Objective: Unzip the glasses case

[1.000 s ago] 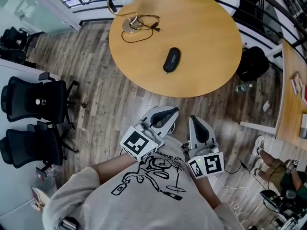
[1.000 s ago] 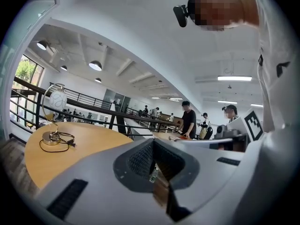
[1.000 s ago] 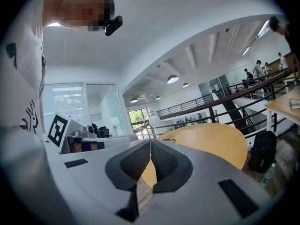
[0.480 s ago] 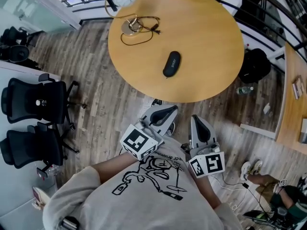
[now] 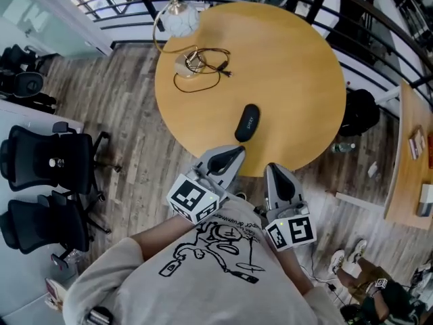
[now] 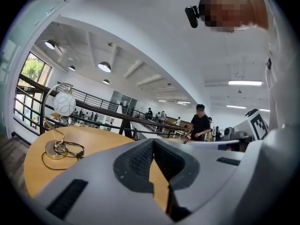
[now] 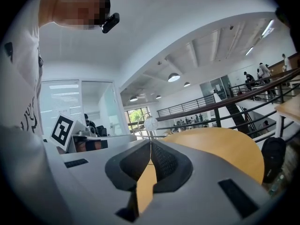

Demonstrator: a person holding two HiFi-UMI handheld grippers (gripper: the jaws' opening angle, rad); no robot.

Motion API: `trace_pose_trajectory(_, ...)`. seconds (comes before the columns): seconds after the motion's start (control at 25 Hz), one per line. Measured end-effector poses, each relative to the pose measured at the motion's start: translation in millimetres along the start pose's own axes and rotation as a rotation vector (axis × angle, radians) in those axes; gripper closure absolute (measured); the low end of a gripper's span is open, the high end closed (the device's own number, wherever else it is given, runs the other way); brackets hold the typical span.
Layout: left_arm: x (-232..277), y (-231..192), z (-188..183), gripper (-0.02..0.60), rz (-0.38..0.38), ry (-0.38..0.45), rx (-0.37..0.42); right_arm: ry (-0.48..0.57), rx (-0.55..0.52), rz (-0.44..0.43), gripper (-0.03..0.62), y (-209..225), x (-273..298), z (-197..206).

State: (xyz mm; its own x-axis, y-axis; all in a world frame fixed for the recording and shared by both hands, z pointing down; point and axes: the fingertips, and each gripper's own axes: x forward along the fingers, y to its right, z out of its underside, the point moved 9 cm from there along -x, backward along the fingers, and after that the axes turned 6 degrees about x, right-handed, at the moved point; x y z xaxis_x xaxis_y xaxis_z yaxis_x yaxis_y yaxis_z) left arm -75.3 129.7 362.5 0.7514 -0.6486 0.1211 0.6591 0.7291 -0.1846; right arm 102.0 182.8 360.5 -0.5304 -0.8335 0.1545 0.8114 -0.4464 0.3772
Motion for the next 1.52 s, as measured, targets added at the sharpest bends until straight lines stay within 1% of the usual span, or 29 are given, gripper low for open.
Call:
trace_pose_trajectory(0.12, 8.4, -28.5, -9.2, 0.574, 0.020, 0.001, 0.001, 0.005, -0.003, 0.018, 0.571, -1.5, 29.1, -7.9)
trace_pose_trajectory(0.32, 16.9, -75.0, -11.3, 0.573, 0.055, -0.023, -0.032, 0.000, -0.026, 0.036, 0.571, -9.2, 75.6, -17.3)
trace_pose_trajectory(0.52, 21.7, -106.9, -10.5, 0.572, 0.100, -0.042, -0.041, -0.005, -0.020, 0.072, 0.571, -14.7, 107.1, -15.8)
trace_pose_trajectory(0.64, 25.5, -119.4, -6.0, 0.573, 0.111, -0.062, -0.065, -0.019, -0.014, 0.090, 0.571, -13.4, 115.9, -14.0)
trace_pose_trajectory(0.84, 36.7, -128.0, -3.8, 0.572, 0.117, -0.081, -0.080, -0.032, -0.012, 0.112, 0.571, -2.3, 123.1, -17.2)
trace_pose_trajectory(0.96, 44.7, -126.0, -5.1, 0.572, 0.127, -0.118, -0.084, -0.052, -0.028, 0.121, 0.571, 3.8, 124.1, -22.6)
trace_pose_trajectory(1.12, 55.4, -124.1, 0.9, 0.572, 0.149, -0.172, -0.092, -0.124, -0.018, 0.123, 0.569, 23.2, 131.8, -22.4)
trace_pose_trajectory(1.32, 68.5, -132.2, 6.6, 0.572, 0.114, -0.209, -0.100, -0.252, 0.029, 0.090, 0.565, 58.9, 150.8, -10.6)
trace_pose_trajectory(1.4, 74.1, -138.0, 12.4, 0.572, 0.107, -0.228, -0.105, -0.307, 0.051, 0.094, 0.548, 74.7, 161.3, 0.4)
trace_pose_trajectory(1.52, 86.3, -148.0, 34.0, 0.571, 0.103, -0.288, -0.109, -0.406, 0.085, 0.105, 0.480, 99.2, 176.9, 28.2)
